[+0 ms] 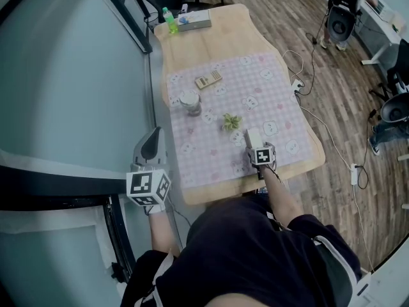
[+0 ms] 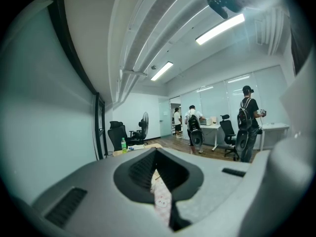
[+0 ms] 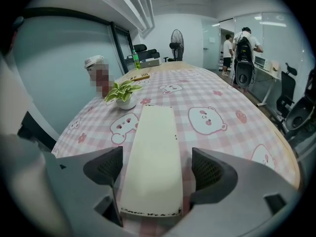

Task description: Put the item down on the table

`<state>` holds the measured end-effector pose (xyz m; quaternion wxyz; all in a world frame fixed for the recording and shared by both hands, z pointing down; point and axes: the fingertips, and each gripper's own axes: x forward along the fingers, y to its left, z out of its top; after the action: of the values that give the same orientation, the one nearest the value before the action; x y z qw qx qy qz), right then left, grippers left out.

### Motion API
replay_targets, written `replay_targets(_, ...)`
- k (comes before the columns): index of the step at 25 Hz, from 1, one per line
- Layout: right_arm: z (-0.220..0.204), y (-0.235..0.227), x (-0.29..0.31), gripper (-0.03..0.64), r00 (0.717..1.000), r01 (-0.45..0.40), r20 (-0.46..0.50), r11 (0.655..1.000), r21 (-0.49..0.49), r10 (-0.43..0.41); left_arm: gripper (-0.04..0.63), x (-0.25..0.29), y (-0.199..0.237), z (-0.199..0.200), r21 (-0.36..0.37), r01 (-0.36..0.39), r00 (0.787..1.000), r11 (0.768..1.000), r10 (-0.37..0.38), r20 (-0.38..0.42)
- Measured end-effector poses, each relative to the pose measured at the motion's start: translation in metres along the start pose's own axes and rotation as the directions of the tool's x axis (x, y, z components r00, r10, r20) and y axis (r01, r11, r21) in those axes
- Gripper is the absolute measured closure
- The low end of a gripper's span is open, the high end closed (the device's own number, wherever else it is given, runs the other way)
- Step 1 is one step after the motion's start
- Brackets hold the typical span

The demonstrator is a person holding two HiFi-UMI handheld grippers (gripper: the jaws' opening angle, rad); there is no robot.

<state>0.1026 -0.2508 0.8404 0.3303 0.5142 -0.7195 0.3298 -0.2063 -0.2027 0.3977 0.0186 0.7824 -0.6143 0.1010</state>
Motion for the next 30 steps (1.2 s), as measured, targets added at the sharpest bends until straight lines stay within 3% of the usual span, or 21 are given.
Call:
replay_targets(8, 0.008, 0.008, -0.003, 0.196, 0.999, -0.043, 0.027, 0.999, 0.004, 0.043, 0.6, 0.002, -0.002, 0.001, -0.001, 0.005, 1.0, 1.0, -0.005, -0.001)
replay_targets(20, 0.022, 0.003, -0.014, 0.206, 0.997, 0.008, 0.079, 0.999, -0.031, -0.005, 0.6, 0.003, -0.003, -0.001, -0.001, 0.011, 1.0, 1.0, -0.011, 0.001)
replay_targets(24, 0.043, 0.002, -0.026, 0.352, 0.988, 0.043, 0.151, 0.998, -0.053, -0.035, 0.6, 0.005, -0.003, 0.001, -0.002, 0.014, 1.0, 1.0, -0.014, 0.002)
replay_targets(27, 0.06, 0.003, -0.042, 0.554, 0.976, 0.074, 0.21, 0.995, -0.074, -0.057, 0.6, 0.004, -0.003, 0.001, -0.005, 0.016, 1.0, 1.0, -0.016, 0.003)
replay_targets(30, 0.067, 0.003, -0.046, 0.594, 0.968, 0.071, 0.243, 0.996, -0.06, -0.054, 0.6, 0.004, -0.003, 0.0, -0.006, 0.019, 1.0, 1.0, -0.019, 0.005)
